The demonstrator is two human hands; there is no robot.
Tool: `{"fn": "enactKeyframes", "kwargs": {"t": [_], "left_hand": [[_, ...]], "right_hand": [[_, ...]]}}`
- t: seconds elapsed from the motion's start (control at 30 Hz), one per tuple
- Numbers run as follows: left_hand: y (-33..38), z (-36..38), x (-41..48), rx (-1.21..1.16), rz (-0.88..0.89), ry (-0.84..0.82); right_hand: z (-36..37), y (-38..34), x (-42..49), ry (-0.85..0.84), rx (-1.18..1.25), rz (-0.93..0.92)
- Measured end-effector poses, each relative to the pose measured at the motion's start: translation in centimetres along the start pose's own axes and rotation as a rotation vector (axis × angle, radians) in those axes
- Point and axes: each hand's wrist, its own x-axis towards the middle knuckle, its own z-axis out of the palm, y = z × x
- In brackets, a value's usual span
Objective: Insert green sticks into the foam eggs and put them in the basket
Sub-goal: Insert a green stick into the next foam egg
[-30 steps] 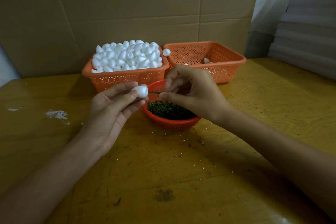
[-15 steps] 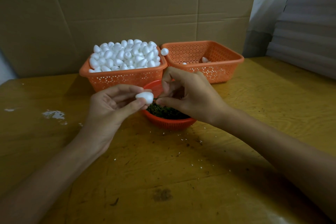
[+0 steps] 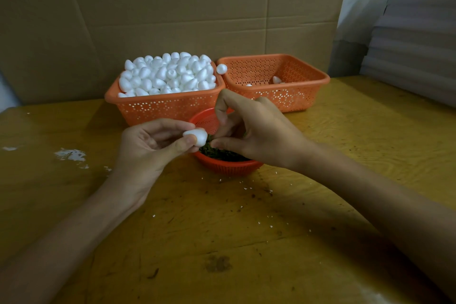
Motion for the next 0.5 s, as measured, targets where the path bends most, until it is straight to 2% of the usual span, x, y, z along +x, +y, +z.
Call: {"fn": "enactKeyframes", "kwargs": {"t": [0.2, 0.5], "left_hand": [[-0.2, -0.2, 0.0, 0.065, 0.044, -0.012], [0.0, 0.5, -0.3, -0.038, 0.085, -0.017]], "right_hand": [[0.7, -0.2, -0.3, 0.021, -0.006, 0.013], [2.0, -0.3, -0.5, 0.091, 0.120, 0.112]]}}
